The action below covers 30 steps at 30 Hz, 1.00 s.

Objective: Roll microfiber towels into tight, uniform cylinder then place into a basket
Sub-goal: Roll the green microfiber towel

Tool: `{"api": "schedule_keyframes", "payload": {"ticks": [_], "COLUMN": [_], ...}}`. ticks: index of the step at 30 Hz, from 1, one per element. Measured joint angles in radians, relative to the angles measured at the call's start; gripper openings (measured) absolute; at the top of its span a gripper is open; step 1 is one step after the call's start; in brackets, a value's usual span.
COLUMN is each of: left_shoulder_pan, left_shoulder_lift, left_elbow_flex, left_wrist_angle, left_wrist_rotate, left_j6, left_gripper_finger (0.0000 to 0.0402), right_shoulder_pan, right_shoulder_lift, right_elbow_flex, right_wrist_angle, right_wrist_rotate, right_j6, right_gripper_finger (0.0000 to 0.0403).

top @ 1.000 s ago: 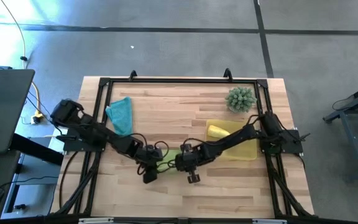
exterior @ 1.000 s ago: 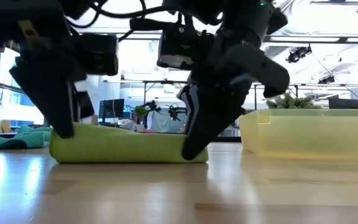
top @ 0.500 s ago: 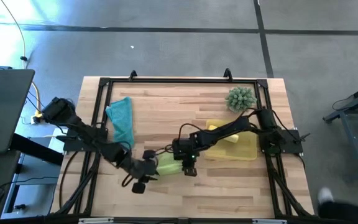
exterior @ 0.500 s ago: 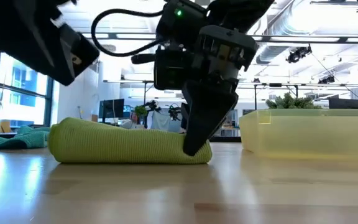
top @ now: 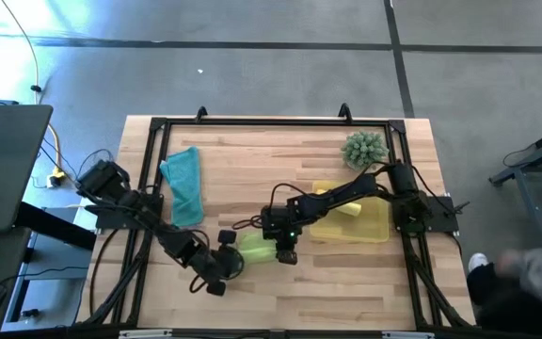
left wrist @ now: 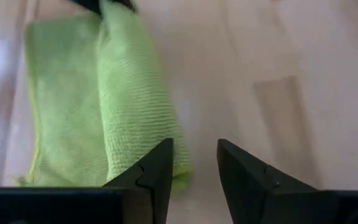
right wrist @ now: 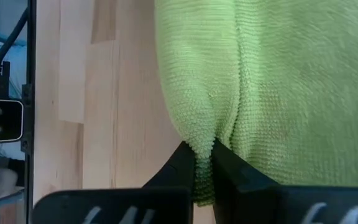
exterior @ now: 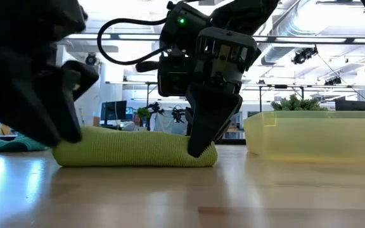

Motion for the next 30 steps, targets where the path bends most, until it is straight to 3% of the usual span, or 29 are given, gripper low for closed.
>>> {"api": "schedule_keyframes", "payload": {"ticks": [5, 17, 22, 30], "left_shoulder_pan": [0.007, 0.003, 0.017, 0.068], "left_shoulder_lift": [0.020, 0.011, 0.019, 0.107], "left_elbow_flex": [0.000, 0.001, 0.001, 0.004], "left_wrist_angle": [-0.001, 0.018, 0.012, 0.021], "left_wrist_rotate": [-0.082, -0.139, -0.182, -0.161], "left_j6": [0.009, 0.171, 0.175, 0.119], "left_gripper_finger": [0.0138, 0.0149, 0.0150, 0.0150], "right_shoulder_pan": [0.004, 0.004, 0.004, 0.006], "right_shoulder_lift": [0.000, -0.001, -0.001, -0.001], "right_elbow_flex": [0.000, 0.001, 0.001, 0.002], "right_wrist_angle": [0.002, 0.005, 0.006, 0.007], "right_wrist_rotate": [0.001, 0.003, 0.003, 0.004], "right_j6": [0.004, 0.015, 0.023, 0.022], "right_gripper_finger": [0.0005, 0.0005, 0.0005, 0.0005]}}
